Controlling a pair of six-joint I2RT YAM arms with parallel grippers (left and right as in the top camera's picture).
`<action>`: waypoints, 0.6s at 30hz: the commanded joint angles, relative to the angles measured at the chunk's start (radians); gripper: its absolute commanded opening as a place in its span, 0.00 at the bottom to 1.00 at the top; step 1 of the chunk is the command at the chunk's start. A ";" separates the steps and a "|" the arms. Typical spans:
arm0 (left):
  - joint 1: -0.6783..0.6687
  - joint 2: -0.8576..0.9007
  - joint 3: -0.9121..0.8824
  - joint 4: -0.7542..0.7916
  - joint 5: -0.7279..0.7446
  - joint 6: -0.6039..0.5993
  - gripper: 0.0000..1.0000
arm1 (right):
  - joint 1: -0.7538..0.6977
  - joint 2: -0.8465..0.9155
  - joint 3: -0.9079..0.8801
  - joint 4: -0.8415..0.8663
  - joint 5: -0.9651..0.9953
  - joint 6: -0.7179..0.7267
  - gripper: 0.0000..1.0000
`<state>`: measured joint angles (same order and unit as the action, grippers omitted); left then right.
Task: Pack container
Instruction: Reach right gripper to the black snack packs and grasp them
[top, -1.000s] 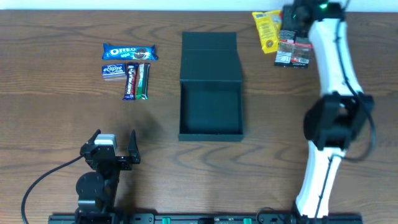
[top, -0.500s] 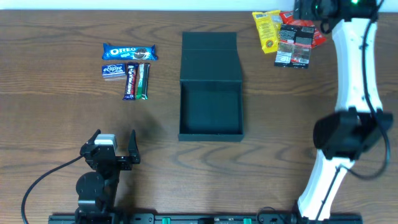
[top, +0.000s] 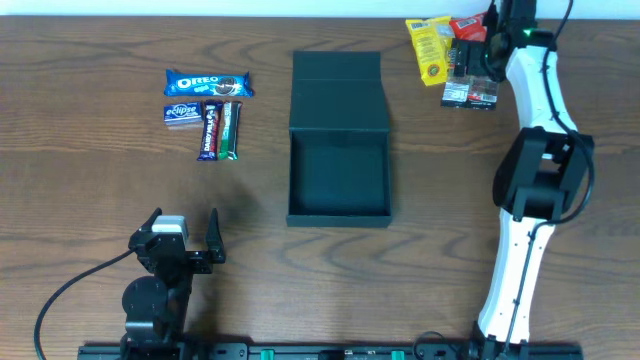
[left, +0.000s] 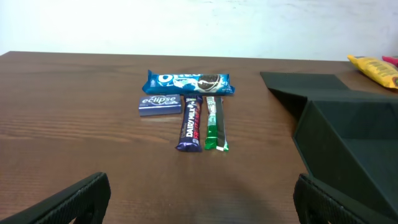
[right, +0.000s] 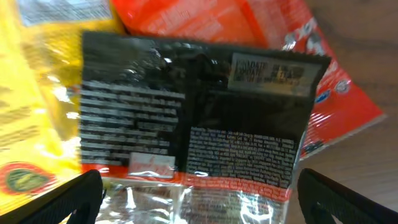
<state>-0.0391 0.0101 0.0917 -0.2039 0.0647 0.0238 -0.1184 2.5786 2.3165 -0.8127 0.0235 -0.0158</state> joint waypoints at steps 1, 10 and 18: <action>0.006 -0.006 -0.028 -0.008 0.003 0.006 0.96 | -0.001 0.043 0.006 0.002 0.032 -0.009 0.99; 0.006 -0.006 -0.028 -0.008 0.003 0.006 0.95 | -0.001 0.087 0.006 -0.015 0.029 -0.008 0.98; 0.006 -0.006 -0.028 -0.008 0.003 0.006 0.95 | 0.001 0.103 0.006 -0.072 0.011 -0.007 0.48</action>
<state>-0.0391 0.0101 0.0917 -0.2039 0.0647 0.0235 -0.1165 2.6118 2.3226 -0.8627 0.0269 -0.0116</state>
